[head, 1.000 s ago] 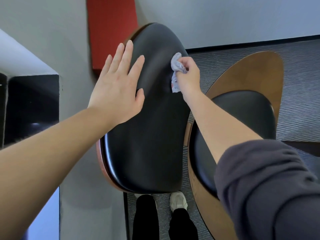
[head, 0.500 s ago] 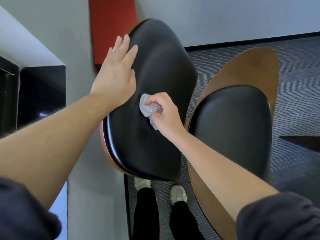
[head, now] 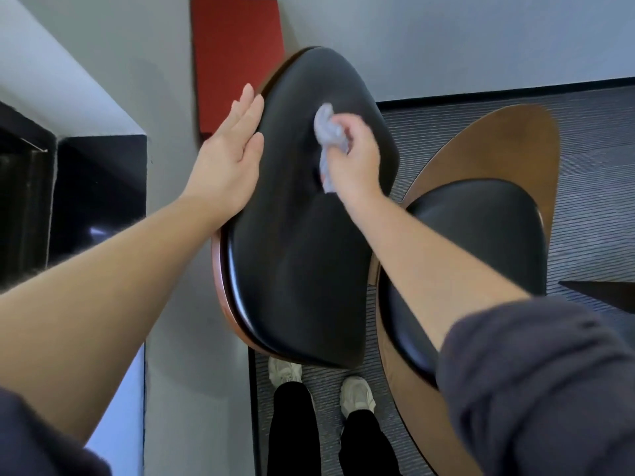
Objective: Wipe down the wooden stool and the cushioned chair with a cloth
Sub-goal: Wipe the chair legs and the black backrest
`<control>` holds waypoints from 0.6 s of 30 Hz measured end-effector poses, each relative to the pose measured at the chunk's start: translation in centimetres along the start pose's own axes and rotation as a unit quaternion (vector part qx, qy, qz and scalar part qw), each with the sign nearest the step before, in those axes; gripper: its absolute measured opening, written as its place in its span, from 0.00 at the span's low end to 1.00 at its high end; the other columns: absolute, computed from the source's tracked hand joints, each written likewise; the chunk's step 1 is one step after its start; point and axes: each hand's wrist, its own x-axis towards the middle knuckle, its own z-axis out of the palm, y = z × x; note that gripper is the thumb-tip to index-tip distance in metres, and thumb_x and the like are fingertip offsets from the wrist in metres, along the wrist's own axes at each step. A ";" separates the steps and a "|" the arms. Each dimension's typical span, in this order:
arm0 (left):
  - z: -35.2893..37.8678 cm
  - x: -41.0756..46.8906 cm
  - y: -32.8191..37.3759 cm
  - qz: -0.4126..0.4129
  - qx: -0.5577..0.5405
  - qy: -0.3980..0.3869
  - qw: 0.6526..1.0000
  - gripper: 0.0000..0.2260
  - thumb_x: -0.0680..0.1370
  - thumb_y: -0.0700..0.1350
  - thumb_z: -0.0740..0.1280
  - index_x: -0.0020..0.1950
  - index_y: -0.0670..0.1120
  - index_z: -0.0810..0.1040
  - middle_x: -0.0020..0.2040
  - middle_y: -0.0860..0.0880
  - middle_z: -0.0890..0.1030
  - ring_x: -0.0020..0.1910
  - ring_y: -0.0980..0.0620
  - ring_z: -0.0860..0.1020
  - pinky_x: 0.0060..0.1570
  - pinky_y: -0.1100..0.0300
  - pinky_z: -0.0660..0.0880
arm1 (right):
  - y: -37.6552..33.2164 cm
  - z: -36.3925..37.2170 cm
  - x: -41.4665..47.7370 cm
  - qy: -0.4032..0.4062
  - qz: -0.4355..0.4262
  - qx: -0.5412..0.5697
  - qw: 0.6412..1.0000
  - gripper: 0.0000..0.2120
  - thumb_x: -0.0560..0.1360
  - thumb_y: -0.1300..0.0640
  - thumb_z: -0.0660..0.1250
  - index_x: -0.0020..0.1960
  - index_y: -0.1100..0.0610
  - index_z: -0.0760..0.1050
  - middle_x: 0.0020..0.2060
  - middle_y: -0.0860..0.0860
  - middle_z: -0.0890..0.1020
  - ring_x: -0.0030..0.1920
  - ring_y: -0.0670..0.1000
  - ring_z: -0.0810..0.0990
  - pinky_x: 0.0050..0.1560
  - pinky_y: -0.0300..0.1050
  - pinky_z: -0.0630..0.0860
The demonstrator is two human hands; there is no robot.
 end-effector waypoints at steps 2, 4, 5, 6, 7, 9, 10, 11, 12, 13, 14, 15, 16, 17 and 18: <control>0.0 0.0 0.0 0.001 -0.018 -0.002 1.000 0.22 0.85 0.42 0.52 0.79 0.51 0.56 0.79 0.58 0.52 0.77 0.61 0.49 0.72 0.70 0.46 | -0.4 0.0 4.7 0.027 0.027 -0.030 0.999 0.11 0.75 0.66 0.61 0.49 0.51 0.76 0.50 0.55 0.79 0.42 0.42 0.78 0.40 0.30 0.71; -0.1 0.0 -0.1 0.000 -0.036 -0.002 0.999 0.22 0.85 0.41 0.52 0.79 0.50 0.57 0.79 0.58 0.53 0.77 0.62 0.50 0.72 0.71 0.46 | -0.6 -0.2 7.8 0.050 0.043 -0.063 0.996 0.11 0.75 0.66 0.60 0.48 0.51 0.74 0.47 0.52 0.79 0.45 0.47 0.78 0.45 0.36 0.73; 0.0 0.0 -0.1 -0.001 -0.045 -0.003 0.999 0.22 0.85 0.41 0.52 0.79 0.50 0.57 0.79 0.58 0.53 0.77 0.62 0.50 0.71 0.72 0.46 | -0.7 -0.3 8.6 0.056 0.048 -0.070 0.995 0.10 0.75 0.66 0.59 0.47 0.52 0.73 0.45 0.50 0.79 0.44 0.47 0.77 0.45 0.37 0.73; 0.0 0.0 -0.1 0.000 -0.052 -0.003 0.999 0.22 0.85 0.41 0.52 0.79 0.50 0.57 0.79 0.58 0.53 0.77 0.62 0.50 0.71 0.73 0.46 | -0.9 -0.3 9.0 0.058 0.049 -0.072 0.994 0.11 0.75 0.66 0.58 0.47 0.52 0.72 0.43 0.48 0.78 0.43 0.46 0.76 0.45 0.37 0.72; 0.0 0.0 -0.2 0.001 -0.059 -0.004 0.998 0.22 0.85 0.41 0.52 0.79 0.50 0.57 0.79 0.58 0.53 0.77 0.62 0.50 0.71 0.74 0.46 | -1.1 -0.3 9.0 0.057 0.049 -0.074 0.994 0.11 0.75 0.67 0.58 0.47 0.52 0.73 0.42 0.47 0.77 0.43 0.46 0.76 0.44 0.37 0.73; 0.1 0.0 -0.3 0.000 -0.077 -0.001 0.997 0.22 0.85 0.40 0.53 0.79 0.50 0.59 0.79 0.58 0.54 0.77 0.62 0.50 0.72 0.73 0.46 | -1.3 -0.3 8.3 0.039 0.042 -0.071 0.996 0.15 0.75 0.68 0.57 0.49 0.51 0.75 0.45 0.48 0.79 0.46 0.47 0.78 0.48 0.38 0.75; 0.1 0.1 -0.3 -0.003 -0.091 0.001 0.996 0.22 0.84 0.39 0.53 0.78 0.50 0.59 0.79 0.58 0.54 0.77 0.62 0.51 0.72 0.72 0.47 | -1.3 -0.2 7.7 0.028 0.032 -0.068 0.997 0.17 0.74 0.68 0.56 0.50 0.49 0.75 0.47 0.50 0.80 0.48 0.47 0.79 0.50 0.39 0.76; 0.1 0.1 -0.3 -0.006 -0.105 0.003 0.994 0.22 0.84 0.39 0.53 0.78 0.49 0.60 0.79 0.58 0.55 0.77 0.63 0.51 0.73 0.71 0.47 | -1.3 -0.3 7.2 0.018 0.019 -0.066 0.997 0.18 0.73 0.69 0.56 0.50 0.48 0.76 0.50 0.51 0.80 0.50 0.48 0.79 0.51 0.40 0.77; 0.2 0.1 -0.3 -0.009 -0.116 0.004 0.993 0.22 0.84 0.38 0.53 0.78 0.49 0.61 0.79 0.57 0.55 0.77 0.63 0.52 0.73 0.70 0.48 | -1.5 -0.3 6.6 0.008 0.011 -0.064 0.998 0.19 0.72 0.69 0.57 0.51 0.48 0.76 0.52 0.52 0.80 0.50 0.47 0.79 0.51 0.40 0.78; 0.2 0.1 -0.3 -0.009 -0.125 0.003 0.992 0.22 0.84 0.37 0.52 0.78 0.49 0.61 0.79 0.57 0.56 0.76 0.63 0.52 0.74 0.69 0.49 | -1.7 -0.3 6.2 -0.001 0.006 -0.060 0.998 0.20 0.72 0.69 0.57 0.53 0.48 0.77 0.53 0.53 0.79 0.49 0.44 0.79 0.50 0.38 0.77; 0.3 0.1 -0.3 -0.009 -0.133 0.004 0.991 0.22 0.84 0.37 0.52 0.78 0.48 0.61 0.79 0.56 0.56 0.76 0.63 0.52 0.74 0.68 0.49 | -2.1 -0.3 5.7 -0.009 0.000 -0.050 0.999 0.20 0.73 0.70 0.57 0.53 0.49 0.77 0.54 0.53 0.78 0.46 0.41 0.79 0.45 0.35 0.77; 0.3 0.1 -0.3 -0.009 -0.139 0.005 0.990 0.22 0.84 0.36 0.52 0.78 0.48 0.61 0.79 0.56 0.56 0.76 0.63 0.53 0.74 0.68 0.49 | -2.5 -0.2 5.1 -0.019 -0.005 -0.039 0.999 0.19 0.74 0.70 0.57 0.54 0.50 0.77 0.54 0.53 0.77 0.41 0.38 0.79 0.40 0.32 0.76; 0.3 0.0 -0.3 -0.011 -0.142 0.006 0.990 0.23 0.84 0.36 0.51 0.78 0.49 0.60 0.79 0.56 0.56 0.76 0.63 0.53 0.74 0.68 0.49 | -2.9 -0.1 4.4 -0.028 -0.012 -0.034 0.999 0.19 0.74 0.71 0.56 0.54 0.52 0.77 0.54 0.54 0.76 0.36 0.36 0.78 0.35 0.31 0.74; 0.3 0.0 -0.3 -0.015 -0.141 0.009 0.990 0.23 0.84 0.35 0.51 0.79 0.49 0.59 0.79 0.56 0.56 0.76 0.63 0.53 0.74 0.69 0.49 | -3.2 0.0 3.7 -0.036 -0.025 -0.033 0.999 0.19 0.74 0.71 0.56 0.55 0.54 0.78 0.53 0.53 0.75 0.34 0.36 0.77 0.33 0.31 0.74; 0.3 -0.1 -0.3 -0.020 -0.139 0.015 0.990 0.24 0.83 0.35 0.51 0.79 0.49 0.58 0.79 0.56 0.56 0.76 0.64 0.52 0.73 0.70 0.48 | -3.4 0.2 3.0 -0.045 -0.038 -0.035 0.998 0.18 0.74 0.71 0.57 0.56 0.55 0.78 0.52 0.53 0.75 0.34 0.37 0.77 0.33 0.31 0.73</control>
